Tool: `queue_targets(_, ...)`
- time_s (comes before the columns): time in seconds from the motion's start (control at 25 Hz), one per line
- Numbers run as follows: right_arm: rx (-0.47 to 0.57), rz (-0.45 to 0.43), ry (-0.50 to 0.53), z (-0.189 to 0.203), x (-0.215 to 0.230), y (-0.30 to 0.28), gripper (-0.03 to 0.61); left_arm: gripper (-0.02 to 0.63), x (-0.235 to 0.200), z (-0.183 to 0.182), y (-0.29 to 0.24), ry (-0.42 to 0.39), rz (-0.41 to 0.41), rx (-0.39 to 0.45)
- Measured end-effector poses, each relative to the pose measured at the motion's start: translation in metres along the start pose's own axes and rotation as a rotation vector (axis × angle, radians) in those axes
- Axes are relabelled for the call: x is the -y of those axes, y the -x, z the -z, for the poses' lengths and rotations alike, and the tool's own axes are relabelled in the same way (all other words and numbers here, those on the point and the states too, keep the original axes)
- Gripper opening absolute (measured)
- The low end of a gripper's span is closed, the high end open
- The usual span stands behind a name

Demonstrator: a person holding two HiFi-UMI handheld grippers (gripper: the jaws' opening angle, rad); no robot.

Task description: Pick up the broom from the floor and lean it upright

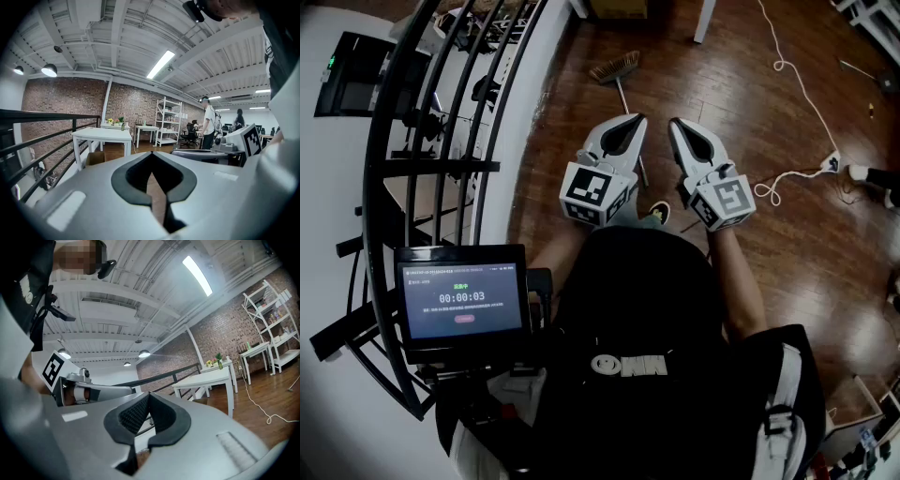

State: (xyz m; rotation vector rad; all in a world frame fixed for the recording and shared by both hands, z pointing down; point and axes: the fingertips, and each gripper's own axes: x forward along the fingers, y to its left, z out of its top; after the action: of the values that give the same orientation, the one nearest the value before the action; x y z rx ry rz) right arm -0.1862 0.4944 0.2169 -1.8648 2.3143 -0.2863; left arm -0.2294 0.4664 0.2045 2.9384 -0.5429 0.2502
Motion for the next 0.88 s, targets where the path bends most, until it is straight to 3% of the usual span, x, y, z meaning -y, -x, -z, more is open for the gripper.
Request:
queue_targets(0.36, -0.050, 0.000, -0.016, 0.016, -0.002, 0.005, 0.002, 0.012, -0.006, 0.012, 0.008, 0.056, -0.019, -0.028)
queue_targets(0.64, -0.131, 0.051, -0.064, 0.026, 0.056, -0.084, 0.002, 0.012, -0.103, 0.018, -0.066, 0.106, -0.006, -0.079)
queue_targets(0.88, -0.207, 0.065, -0.041, 0.028, 0.098, -0.150, 0.002, 0.012, -0.174, 0.007, -0.115, 0.162, -0.003, -0.090)
